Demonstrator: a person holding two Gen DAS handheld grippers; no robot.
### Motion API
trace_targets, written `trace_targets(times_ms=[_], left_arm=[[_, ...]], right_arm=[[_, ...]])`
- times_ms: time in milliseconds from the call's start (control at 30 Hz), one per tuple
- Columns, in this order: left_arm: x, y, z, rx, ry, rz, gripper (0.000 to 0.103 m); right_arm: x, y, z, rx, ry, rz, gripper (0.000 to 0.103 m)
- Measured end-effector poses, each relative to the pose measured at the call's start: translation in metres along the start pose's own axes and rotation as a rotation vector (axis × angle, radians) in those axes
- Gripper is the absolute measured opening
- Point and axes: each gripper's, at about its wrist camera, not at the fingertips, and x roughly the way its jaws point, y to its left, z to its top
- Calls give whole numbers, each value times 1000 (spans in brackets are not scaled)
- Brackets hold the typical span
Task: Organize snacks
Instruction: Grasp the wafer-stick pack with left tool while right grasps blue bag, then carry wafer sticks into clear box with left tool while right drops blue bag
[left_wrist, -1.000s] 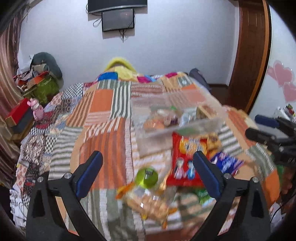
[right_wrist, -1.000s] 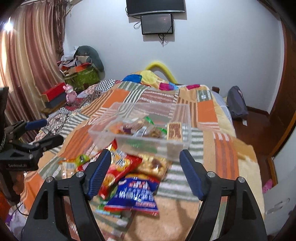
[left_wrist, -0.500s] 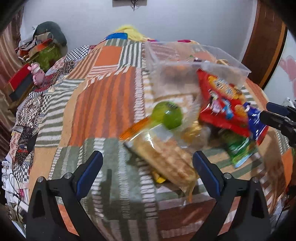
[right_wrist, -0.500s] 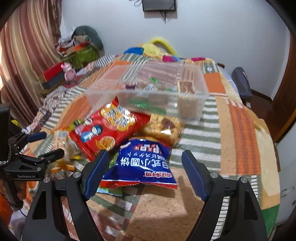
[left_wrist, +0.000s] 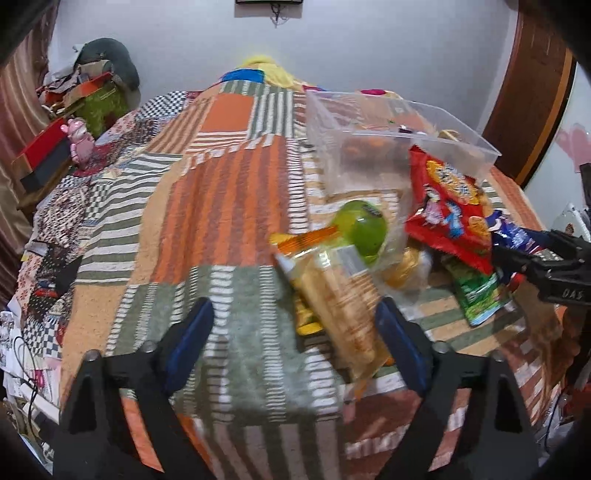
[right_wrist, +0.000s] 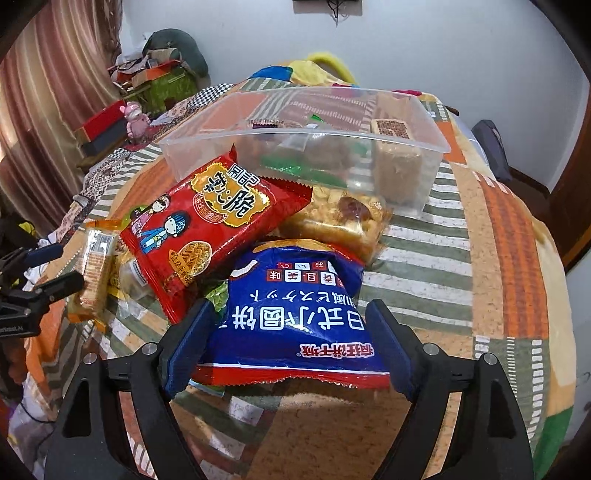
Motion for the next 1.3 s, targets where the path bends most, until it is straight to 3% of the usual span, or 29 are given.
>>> trace_targets(times_ms=[233, 367, 433, 533, 600, 667, 767, 867, 933, 1000, 1067, 1300], left_arm=[[22, -23, 2, 18, 42, -17, 57], [30, -26, -1, 23, 61, 11, 51], [29, -24, -2, 14, 61, 26, 37], [24, -17, -1, -11, 62, 9, 27], [19, -14, -1, -19, 59, 2, 21], [12, -13, 1, -15, 42, 7, 21], [-1, -16, 2, -6, 17, 2, 21], [-14, -21, 5, 4, -10, -8, 21], [-21, -24, 6, 9, -23, -19, 21], [-26, -26, 8, 15, -30, -31, 21], [-29, -29, 10, 21, -37, -40, 21], [-30, -38, 13, 38, -44, -60, 21]], right_arm=[[1, -2, -3, 13, -4, 15, 79], [-3, -5, -4, 21, -23, 24, 72], [-8, -8, -4, 39, -44, 23, 67], [-14, -10, -6, 53, -68, 28, 60], [-17, -9, -6, 55, -78, 38, 50], [-25, -10, -4, 57, -89, 54, 27], [-29, -13, -1, 61, -89, 65, 20], [-27, -13, 1, 61, -74, 55, 23], [-25, -15, 3, 75, -61, 37, 34], [-20, -17, 5, 85, -57, 35, 67], [-13, -15, 7, 84, -44, 27, 78], [27, -16, 9, 91, 54, 14, 77]])
